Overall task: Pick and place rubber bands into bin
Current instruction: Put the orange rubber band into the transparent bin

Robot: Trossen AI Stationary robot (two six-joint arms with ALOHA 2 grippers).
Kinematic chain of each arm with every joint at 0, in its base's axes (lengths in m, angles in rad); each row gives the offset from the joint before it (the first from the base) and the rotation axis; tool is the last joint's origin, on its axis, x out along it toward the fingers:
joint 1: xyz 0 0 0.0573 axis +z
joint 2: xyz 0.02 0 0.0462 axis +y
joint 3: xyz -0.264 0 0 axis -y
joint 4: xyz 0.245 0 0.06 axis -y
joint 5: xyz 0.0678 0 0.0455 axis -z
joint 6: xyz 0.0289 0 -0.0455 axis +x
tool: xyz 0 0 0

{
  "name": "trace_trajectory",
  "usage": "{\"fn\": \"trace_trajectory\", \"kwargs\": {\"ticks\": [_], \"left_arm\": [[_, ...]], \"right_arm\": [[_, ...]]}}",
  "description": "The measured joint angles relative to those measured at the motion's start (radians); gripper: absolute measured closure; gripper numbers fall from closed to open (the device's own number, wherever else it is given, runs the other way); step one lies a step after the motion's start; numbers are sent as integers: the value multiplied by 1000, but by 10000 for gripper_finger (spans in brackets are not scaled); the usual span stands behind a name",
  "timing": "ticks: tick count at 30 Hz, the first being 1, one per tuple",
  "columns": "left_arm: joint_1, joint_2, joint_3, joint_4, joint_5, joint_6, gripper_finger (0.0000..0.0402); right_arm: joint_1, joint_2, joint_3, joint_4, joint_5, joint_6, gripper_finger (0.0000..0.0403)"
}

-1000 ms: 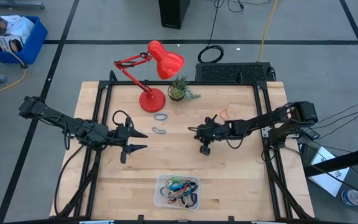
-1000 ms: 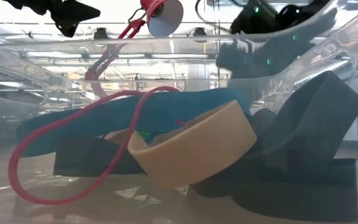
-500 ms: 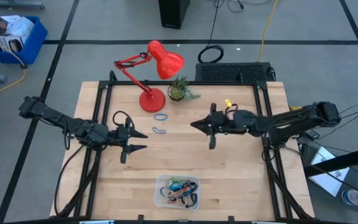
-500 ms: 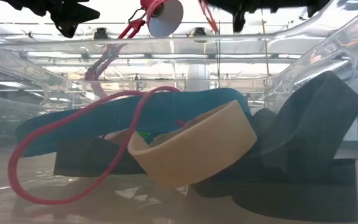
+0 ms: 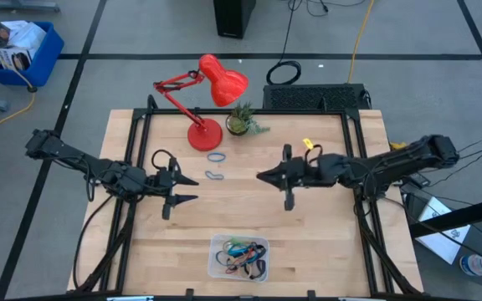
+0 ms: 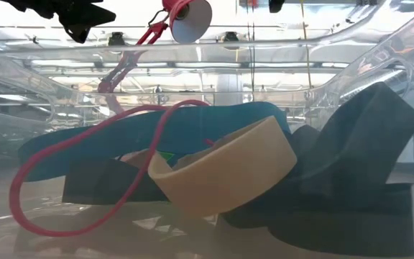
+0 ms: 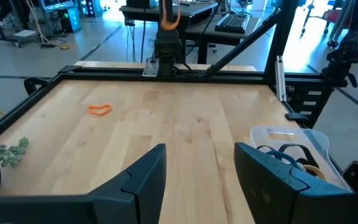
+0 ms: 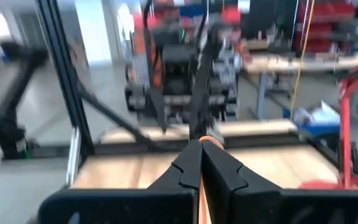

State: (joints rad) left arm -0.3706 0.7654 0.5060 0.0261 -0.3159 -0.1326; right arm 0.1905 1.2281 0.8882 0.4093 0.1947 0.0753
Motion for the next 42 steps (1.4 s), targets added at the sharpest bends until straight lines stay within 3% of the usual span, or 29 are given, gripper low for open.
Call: {"fn": "trace_trajectory", "kwargs": {"ticks": [9, 14, 30, 42], "left_arm": [[0, 0, 0, 0, 0, -6, 206], [0, 0, 0, 2, 0, -6, 206], [0, 0, 0, 1, 0, -13, 206], [0, 0, 0, 0, 1, -113, 206]], "right_arm": [[121, 217, 400, -465, 39, -17, 403], [185, 342, 517, -602, 37, -10, 403], [348, 660, 526, -590, 16, 240, 403], [381, 783, 516, -583, 14, 328, 403]]}}
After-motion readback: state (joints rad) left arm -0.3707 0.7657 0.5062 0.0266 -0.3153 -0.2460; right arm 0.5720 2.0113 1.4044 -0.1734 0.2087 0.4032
